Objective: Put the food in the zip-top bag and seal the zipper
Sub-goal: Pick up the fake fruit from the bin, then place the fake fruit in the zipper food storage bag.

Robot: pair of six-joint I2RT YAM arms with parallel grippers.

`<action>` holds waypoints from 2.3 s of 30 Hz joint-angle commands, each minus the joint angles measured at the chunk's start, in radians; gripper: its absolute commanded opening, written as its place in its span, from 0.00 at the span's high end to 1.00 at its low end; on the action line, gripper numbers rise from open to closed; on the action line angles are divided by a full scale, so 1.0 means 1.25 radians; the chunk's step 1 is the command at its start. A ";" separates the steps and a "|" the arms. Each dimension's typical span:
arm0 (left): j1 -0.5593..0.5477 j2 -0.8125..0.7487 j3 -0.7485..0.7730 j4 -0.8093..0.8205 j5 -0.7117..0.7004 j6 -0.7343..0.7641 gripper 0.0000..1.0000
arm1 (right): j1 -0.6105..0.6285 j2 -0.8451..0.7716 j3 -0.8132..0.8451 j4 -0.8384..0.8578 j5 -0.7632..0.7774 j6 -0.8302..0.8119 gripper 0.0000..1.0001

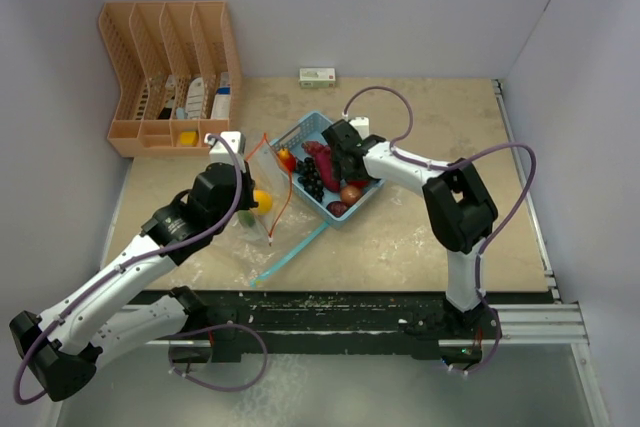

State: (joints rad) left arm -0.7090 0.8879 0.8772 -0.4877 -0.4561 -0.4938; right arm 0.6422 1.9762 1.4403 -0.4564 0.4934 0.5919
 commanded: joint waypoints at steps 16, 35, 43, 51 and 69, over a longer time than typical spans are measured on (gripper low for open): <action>0.002 0.013 0.024 0.009 0.000 -0.002 1.00 | 0.003 -0.502 -0.192 0.278 -0.448 -0.159 0.48; 0.002 0.016 0.049 -0.004 0.010 -0.011 1.00 | 0.161 -0.451 -0.285 0.697 -0.844 -0.104 0.50; 0.002 0.008 0.051 -0.005 0.024 -0.015 1.00 | 0.168 -0.391 -0.229 0.569 -0.591 -0.122 0.51; 0.002 0.005 0.054 -0.004 0.042 -0.021 1.00 | 0.186 -0.309 -0.101 0.456 -0.437 -0.135 0.42; 0.002 0.016 0.068 -0.005 0.030 -0.011 1.00 | 0.219 -0.449 -0.115 0.289 -0.292 -0.162 0.00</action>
State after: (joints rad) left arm -0.7071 0.9165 0.9070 -0.5201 -0.4114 -0.5049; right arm 0.9154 1.5795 1.3346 -0.0410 0.0376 0.4000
